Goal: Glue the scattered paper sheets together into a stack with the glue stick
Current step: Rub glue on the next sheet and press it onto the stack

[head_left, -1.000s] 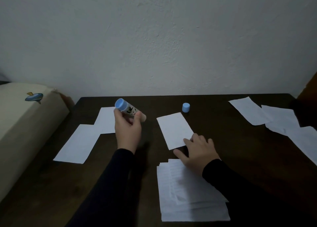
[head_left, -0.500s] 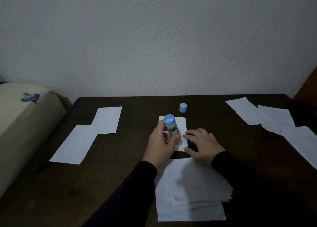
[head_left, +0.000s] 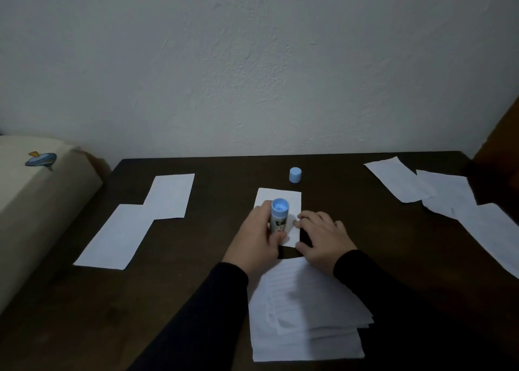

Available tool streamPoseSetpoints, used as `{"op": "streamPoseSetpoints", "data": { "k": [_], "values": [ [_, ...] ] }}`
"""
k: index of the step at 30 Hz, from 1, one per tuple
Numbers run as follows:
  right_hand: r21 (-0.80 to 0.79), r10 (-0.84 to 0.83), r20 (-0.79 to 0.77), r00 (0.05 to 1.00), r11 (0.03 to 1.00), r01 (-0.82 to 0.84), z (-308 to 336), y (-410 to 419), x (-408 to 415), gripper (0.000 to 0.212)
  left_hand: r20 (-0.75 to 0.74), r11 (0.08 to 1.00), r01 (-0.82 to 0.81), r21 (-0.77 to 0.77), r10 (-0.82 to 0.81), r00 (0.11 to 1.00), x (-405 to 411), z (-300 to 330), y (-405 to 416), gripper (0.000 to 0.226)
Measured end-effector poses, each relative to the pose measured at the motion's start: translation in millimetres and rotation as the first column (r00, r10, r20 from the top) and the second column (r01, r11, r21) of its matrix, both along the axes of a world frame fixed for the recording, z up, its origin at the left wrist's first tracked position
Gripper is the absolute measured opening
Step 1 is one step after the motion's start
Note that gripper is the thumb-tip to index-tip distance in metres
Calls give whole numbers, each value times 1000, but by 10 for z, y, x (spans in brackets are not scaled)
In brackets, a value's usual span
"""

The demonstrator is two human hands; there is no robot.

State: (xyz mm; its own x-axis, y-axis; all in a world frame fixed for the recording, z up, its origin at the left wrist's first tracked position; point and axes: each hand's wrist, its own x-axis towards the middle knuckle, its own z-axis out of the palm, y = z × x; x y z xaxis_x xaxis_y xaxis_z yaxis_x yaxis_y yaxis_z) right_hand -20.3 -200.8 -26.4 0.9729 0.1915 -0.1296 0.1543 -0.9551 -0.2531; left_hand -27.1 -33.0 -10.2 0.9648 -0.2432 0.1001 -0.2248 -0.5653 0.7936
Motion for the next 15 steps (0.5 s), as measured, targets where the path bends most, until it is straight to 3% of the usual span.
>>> {"op": "streamPoseSetpoints", "data": {
  "k": [9,15],
  "values": [
    [-30,10,0,1000,999,-9,-14,-1,7,53,-69,993,-109,51,112,991,165,63,369,35],
    [-52,-13,-103,995,999,7,15,40,32,62,-52,934,-303,-192,298,953,215,192,474,37]
  ]
}}
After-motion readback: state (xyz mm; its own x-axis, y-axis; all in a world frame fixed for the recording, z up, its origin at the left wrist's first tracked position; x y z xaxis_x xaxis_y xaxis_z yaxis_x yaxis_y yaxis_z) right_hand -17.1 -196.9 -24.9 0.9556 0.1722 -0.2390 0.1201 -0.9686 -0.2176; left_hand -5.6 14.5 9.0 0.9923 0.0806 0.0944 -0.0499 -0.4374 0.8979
